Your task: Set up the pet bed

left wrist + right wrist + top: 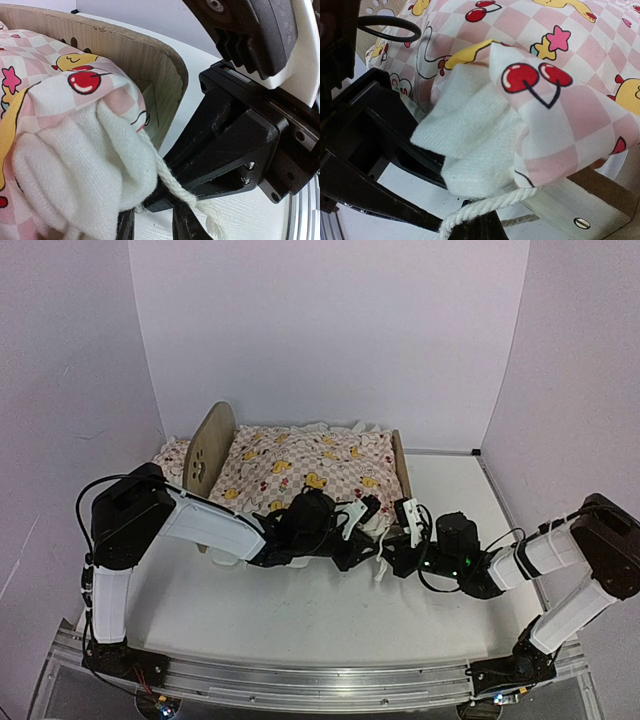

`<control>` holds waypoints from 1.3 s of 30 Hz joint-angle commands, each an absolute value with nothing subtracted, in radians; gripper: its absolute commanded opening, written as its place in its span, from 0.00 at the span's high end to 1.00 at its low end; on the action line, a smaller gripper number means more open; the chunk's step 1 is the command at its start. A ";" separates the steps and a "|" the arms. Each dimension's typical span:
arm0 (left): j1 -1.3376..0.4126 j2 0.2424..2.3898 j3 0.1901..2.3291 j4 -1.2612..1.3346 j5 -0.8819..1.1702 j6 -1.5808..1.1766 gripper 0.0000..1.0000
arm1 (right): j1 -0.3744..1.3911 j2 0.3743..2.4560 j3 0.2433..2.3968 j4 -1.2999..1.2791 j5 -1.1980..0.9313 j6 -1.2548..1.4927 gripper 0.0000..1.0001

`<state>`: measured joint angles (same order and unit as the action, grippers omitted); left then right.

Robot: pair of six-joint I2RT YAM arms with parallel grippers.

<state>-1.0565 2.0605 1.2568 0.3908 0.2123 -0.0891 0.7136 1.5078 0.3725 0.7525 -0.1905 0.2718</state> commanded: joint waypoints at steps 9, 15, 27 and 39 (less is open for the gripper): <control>-1.021 2.007 1.199 0.475 0.305 -0.146 0.78 | 0.730 1.448 0.365 0.825 -0.269 0.246 1.00; -0.998 2.044 1.221 0.501 0.363 -0.151 0.80 | 0.730 1.450 0.367 0.824 -0.284 0.239 1.00; -0.994 2.063 1.248 0.518 0.408 -0.069 0.67 | 0.730 1.490 0.379 0.824 -0.306 0.235 1.00; -0.996 2.064 1.257 0.538 0.435 0.111 0.73 | 0.730 1.529 0.401 0.815 -0.362 0.234 1.00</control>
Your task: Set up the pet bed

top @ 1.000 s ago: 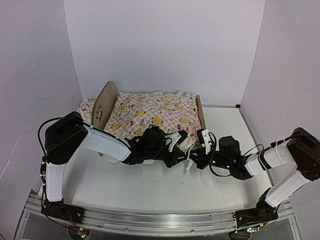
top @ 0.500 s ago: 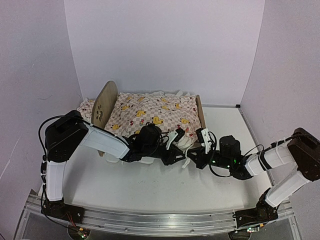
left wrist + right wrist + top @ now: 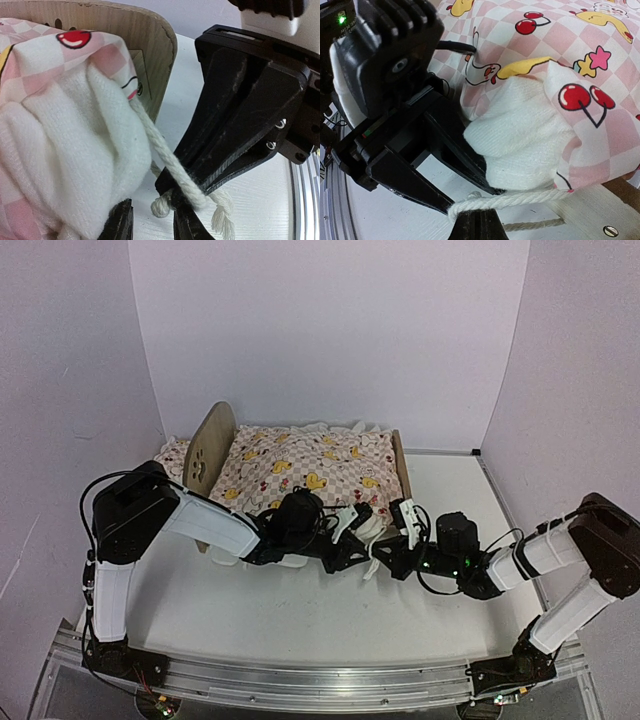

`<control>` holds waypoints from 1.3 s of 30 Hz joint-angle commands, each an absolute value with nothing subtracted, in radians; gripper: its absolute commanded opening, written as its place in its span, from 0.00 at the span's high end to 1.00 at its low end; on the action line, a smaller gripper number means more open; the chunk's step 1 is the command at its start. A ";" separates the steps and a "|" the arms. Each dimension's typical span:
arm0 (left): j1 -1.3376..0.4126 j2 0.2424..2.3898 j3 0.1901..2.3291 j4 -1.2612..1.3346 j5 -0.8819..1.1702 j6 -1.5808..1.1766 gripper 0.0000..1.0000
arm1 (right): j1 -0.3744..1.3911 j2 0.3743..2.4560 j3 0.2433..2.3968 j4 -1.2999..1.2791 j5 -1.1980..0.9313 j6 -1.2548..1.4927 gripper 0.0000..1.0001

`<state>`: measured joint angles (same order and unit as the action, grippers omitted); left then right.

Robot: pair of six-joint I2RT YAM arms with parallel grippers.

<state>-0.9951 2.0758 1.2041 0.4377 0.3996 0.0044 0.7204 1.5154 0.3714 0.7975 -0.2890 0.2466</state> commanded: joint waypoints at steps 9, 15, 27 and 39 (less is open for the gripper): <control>-0.996 2.060 1.268 0.542 0.479 0.232 0.80 | 0.730 1.533 0.404 0.788 -0.390 0.223 1.00; -0.996 2.047 1.273 0.541 0.542 0.275 0.90 | 0.730 1.525 0.408 0.769 -0.397 0.216 1.00; -0.996 2.052 1.267 0.539 0.475 0.238 1.00 | 0.732 1.391 0.389 0.616 -0.316 0.320 0.91; -0.996 2.090 1.283 0.536 0.468 0.167 1.00 | 0.737 1.062 0.432 0.044 -0.202 0.745 0.58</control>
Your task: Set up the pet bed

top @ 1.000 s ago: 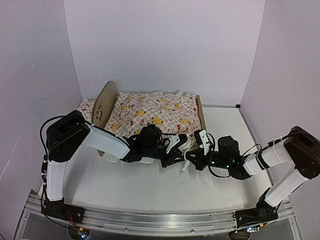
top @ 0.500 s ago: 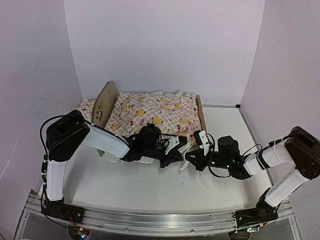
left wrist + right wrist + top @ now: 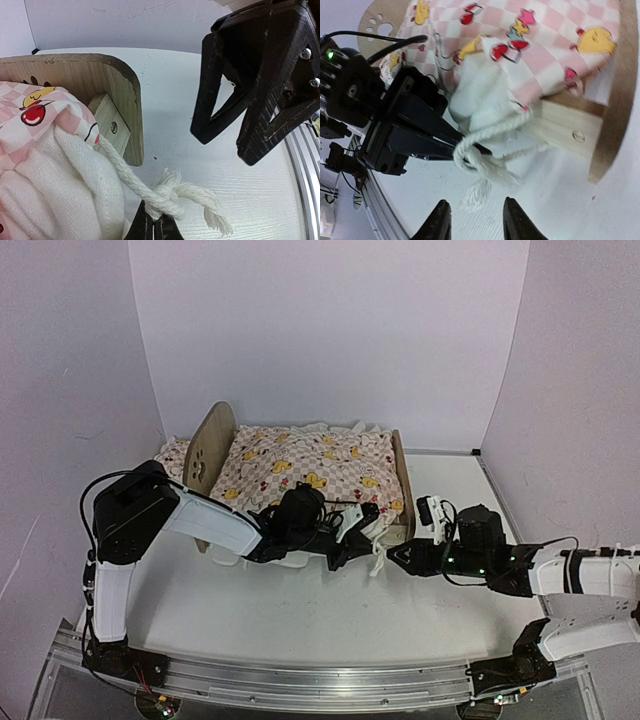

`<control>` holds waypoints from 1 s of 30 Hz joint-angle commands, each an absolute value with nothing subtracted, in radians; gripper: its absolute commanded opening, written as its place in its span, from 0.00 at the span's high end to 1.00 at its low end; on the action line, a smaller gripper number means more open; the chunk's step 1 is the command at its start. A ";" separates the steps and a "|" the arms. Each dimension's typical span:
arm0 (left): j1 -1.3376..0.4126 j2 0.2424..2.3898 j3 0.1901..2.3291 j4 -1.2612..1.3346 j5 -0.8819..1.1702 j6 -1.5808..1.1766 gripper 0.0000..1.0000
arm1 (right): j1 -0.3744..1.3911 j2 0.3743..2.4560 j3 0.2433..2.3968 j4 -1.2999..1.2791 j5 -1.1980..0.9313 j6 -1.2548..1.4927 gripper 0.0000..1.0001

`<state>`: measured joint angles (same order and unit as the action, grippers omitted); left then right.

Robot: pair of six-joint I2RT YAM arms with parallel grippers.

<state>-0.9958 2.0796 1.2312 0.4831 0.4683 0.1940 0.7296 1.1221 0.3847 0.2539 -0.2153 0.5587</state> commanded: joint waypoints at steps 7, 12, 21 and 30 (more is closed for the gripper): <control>-0.996 2.096 1.290 0.533 0.467 0.152 1.00 | 0.774 1.135 0.456 0.142 -0.240 0.801 0.41; -0.996 2.086 1.280 0.529 0.460 0.157 1.00 | 0.793 1.248 0.473 0.248 -0.229 0.787 0.40; -0.996 2.067 1.272 0.522 0.445 0.143 1.00 | 0.796 1.388 0.544 0.290 -0.182 0.807 0.73; -1.019 1.968 1.206 0.518 0.290 -0.100 1.00 | 0.794 1.273 0.358 0.240 -0.061 0.847 1.00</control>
